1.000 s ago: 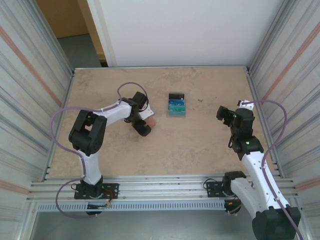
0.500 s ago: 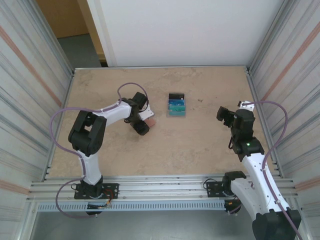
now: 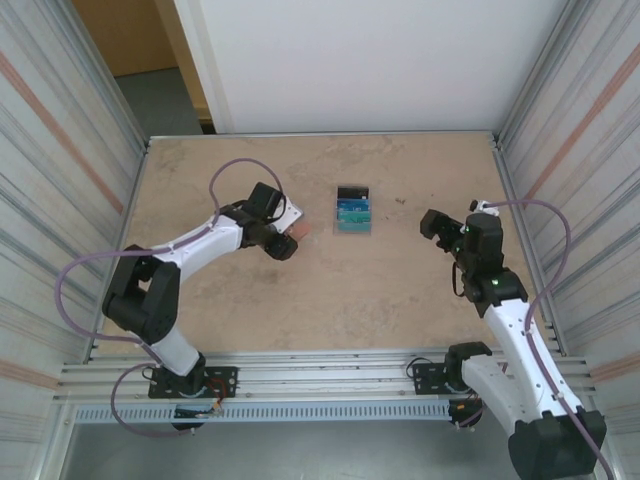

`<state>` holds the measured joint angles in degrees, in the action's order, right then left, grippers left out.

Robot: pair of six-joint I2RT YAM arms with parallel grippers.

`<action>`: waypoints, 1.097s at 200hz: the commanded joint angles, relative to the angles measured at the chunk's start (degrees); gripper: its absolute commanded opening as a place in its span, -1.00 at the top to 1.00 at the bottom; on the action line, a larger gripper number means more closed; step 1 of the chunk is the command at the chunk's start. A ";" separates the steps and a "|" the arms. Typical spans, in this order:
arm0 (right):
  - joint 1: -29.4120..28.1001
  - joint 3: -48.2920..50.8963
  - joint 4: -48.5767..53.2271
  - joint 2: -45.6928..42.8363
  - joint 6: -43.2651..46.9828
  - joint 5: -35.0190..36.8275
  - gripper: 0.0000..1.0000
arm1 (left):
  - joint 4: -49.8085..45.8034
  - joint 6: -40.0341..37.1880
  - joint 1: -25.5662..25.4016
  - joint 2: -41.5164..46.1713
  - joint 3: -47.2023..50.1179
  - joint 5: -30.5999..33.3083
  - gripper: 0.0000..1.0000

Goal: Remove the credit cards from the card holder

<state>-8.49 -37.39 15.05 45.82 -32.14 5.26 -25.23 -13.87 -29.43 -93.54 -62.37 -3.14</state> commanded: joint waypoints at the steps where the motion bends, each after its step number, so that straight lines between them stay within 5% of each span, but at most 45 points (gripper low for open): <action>1: -2.77 1.19 -3.36 1.61 -8.72 -7.40 -0.99 | 6.20 4.45 -1.47 3.39 2.72 0.27 -0.17; 73: -18.02 0.42 -18.89 15.60 -19.88 -16.90 -0.95 | 16.11 11.93 -3.74 9.81 6.73 -3.33 -0.18; 120: -25.67 -6.95 -26.02 27.59 -19.27 -20.85 -0.86 | 17.06 12.78 -6.24 10.79 6.56 -5.09 -0.18; 219: -27.45 -12.80 -32.27 38.98 -19.89 -23.10 -0.63 | 20.31 14.84 -7.13 14.69 8.92 -9.31 -0.17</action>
<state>-35.77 -48.45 -14.98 83.92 -50.94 -16.78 -7.62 -0.10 -36.34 -81.25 -54.06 -10.57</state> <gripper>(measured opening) 0.834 0.586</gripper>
